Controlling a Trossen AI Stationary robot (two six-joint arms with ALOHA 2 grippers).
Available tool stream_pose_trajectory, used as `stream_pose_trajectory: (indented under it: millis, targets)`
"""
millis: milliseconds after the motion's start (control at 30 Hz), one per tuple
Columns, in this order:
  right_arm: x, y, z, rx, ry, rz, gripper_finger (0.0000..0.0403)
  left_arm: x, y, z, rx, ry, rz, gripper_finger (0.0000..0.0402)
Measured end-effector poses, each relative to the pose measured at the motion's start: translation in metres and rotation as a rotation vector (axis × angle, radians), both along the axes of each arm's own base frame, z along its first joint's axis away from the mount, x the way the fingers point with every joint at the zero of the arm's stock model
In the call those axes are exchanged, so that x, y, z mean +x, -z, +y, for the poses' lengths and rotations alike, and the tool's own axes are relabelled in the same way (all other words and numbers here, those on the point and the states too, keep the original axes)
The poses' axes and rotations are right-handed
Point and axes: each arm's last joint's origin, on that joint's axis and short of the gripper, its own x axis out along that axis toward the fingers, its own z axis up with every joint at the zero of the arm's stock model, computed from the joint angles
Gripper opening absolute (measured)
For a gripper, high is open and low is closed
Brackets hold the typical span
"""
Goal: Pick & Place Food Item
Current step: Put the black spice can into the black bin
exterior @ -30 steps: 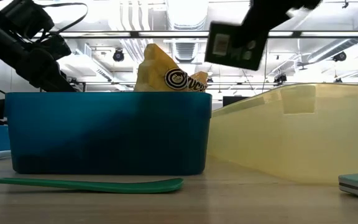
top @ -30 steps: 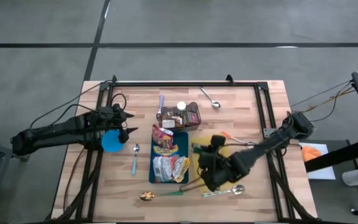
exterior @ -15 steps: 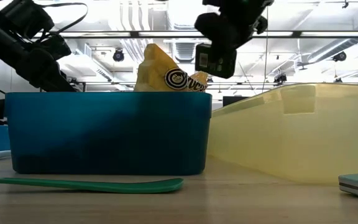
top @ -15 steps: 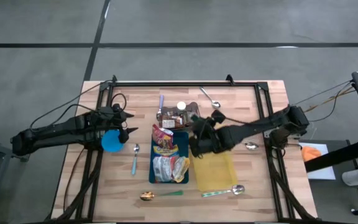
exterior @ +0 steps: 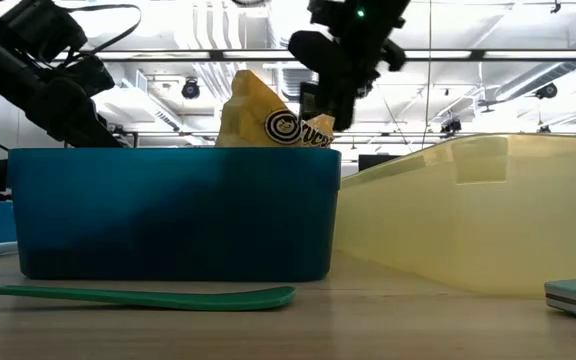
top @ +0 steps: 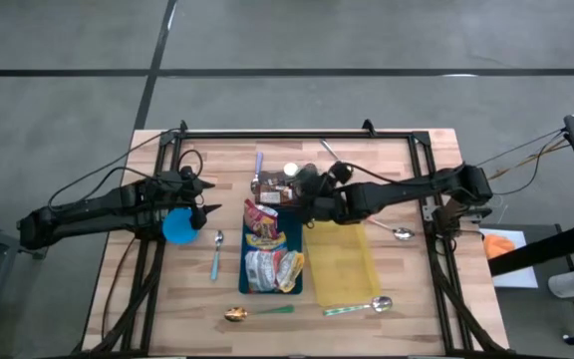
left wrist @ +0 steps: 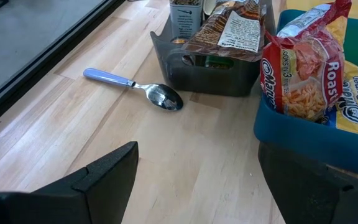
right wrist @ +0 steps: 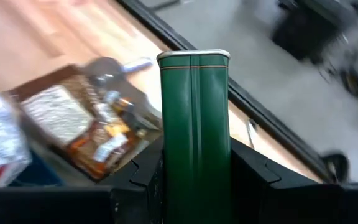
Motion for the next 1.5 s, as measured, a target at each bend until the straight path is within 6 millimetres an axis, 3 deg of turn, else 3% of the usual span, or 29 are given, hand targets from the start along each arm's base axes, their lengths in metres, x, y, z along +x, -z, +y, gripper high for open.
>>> stream_pose_trajectory:
  millis: [333,567,667,833,967,1367,1500]
  targets:
    - [0.023,-0.008,-0.005,-0.134,-0.315,0.050,0.0125,0.000,0.000,0.000,0.000,0.000,0.000,0.0336]
    - [0.023,0.005,-0.034,-0.086,-0.364,0.080,0.0125,0.000,0.000,0.000,0.000,0.000,0.000,0.0336]
    - [0.020,0.008,-0.041,-0.016,-0.282,0.037,0.0125,0.000,0.000,0.000,0.000,0.000,0.000,0.0336]
    - [0.009,0.012,-0.050,0.160,0.030,-0.145,0.0125,0.000,0.000,0.000,0.000,0.000,-0.001,0.0336]
    - [-0.001,0.021,-0.050,0.232,0.214,-0.192,0.0125,0.000,0.000,0.000,0.000,0.000,0.000,0.0336]
    - [0.000,0.038,-0.050,0.287,0.301,-0.256,0.0125,0.000,0.000,0.000,0.000,0.000,0.000,0.0336]
    - [0.004,0.052,-0.054,0.291,0.339,-0.237,0.0125,0.000,0.000,0.000,0.000,0.000,0.000,0.0336]
